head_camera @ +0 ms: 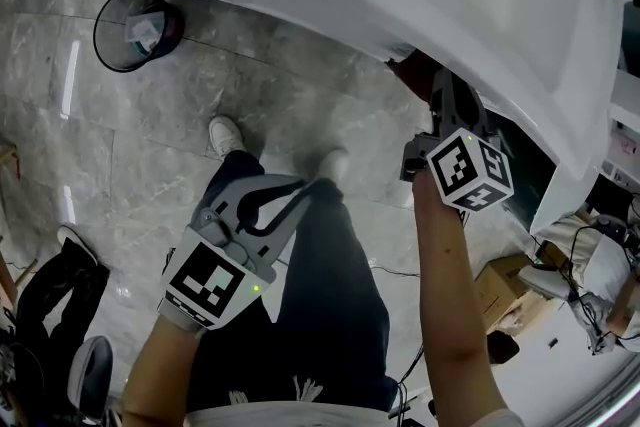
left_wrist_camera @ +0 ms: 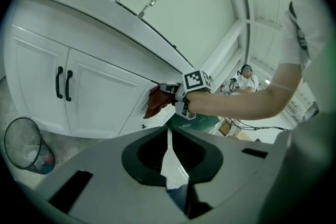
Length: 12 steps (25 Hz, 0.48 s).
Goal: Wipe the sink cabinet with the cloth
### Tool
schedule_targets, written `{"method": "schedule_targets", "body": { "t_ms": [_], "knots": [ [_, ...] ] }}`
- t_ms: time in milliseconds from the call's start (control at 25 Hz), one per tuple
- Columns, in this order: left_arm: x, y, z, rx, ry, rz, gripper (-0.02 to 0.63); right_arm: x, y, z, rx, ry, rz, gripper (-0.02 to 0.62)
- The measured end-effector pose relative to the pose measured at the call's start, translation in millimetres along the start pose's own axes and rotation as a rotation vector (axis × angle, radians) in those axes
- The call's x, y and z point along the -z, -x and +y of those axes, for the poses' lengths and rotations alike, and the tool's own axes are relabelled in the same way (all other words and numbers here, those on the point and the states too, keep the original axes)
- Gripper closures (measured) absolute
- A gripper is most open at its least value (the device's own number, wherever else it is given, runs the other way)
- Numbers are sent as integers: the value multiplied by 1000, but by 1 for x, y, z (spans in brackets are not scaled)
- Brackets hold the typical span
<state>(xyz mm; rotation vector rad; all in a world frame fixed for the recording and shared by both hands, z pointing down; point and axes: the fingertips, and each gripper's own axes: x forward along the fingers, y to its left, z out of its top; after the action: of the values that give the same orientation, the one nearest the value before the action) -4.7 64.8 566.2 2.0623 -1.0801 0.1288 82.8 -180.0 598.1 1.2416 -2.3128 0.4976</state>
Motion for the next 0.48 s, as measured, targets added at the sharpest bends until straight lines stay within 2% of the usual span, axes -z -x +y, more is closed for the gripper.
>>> {"method": "schedule_targets", "body": {
  "t_ms": [160, 480],
  "knots": [
    [2, 10, 5, -31, 0, -16, 594, -1, -11, 32, -77, 6, -6, 548],
    [4, 31, 9, -92, 19, -45, 594, -1, 2, 42, -89, -15, -7, 547]
  ]
}}
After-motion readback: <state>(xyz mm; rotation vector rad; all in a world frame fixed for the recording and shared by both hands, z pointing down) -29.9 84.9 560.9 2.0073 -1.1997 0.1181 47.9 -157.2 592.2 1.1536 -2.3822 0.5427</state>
